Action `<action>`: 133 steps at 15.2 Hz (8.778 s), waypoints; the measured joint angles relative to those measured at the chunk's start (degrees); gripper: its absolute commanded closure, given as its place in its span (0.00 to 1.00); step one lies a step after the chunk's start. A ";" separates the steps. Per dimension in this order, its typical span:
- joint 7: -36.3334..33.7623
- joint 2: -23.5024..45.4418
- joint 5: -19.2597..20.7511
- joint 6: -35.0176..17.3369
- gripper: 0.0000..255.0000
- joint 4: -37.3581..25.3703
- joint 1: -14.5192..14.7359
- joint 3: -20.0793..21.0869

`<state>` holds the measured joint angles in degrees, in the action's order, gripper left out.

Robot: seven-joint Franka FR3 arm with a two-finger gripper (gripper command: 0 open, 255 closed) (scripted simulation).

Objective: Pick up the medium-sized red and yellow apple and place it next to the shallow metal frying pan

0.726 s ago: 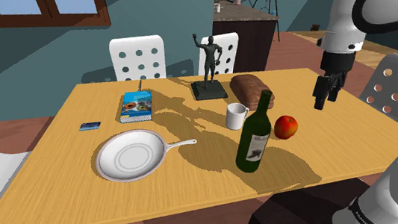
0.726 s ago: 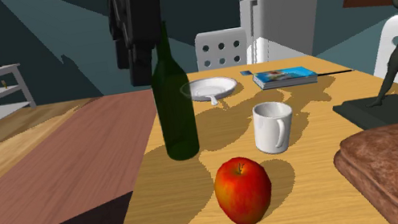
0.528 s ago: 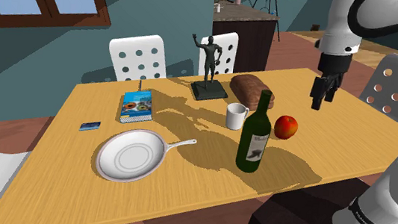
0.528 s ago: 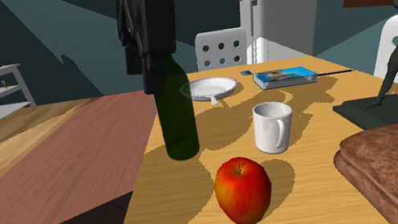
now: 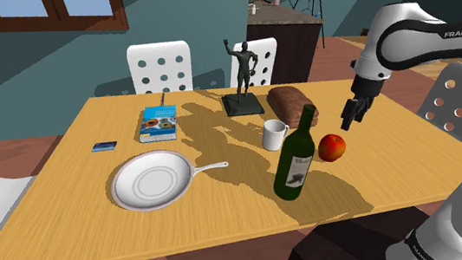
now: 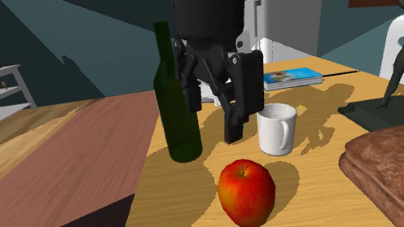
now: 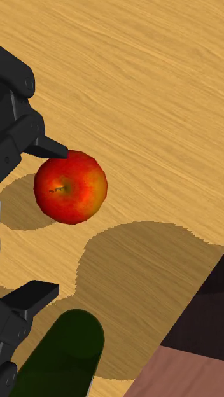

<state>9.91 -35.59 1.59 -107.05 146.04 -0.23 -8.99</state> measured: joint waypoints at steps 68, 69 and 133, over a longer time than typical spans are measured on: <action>-1.75 3.46 -2.56 12.33 1.00 -19.29 2.14 2.12; -3.08 3.82 -3.16 11.71 1.00 -19.08 2.66 3.20; -43.02 34.98 -6.08 -18.43 1.00 -23.02 15.44 33.52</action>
<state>-33.11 -0.61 -4.49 -125.47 123.01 15.21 24.53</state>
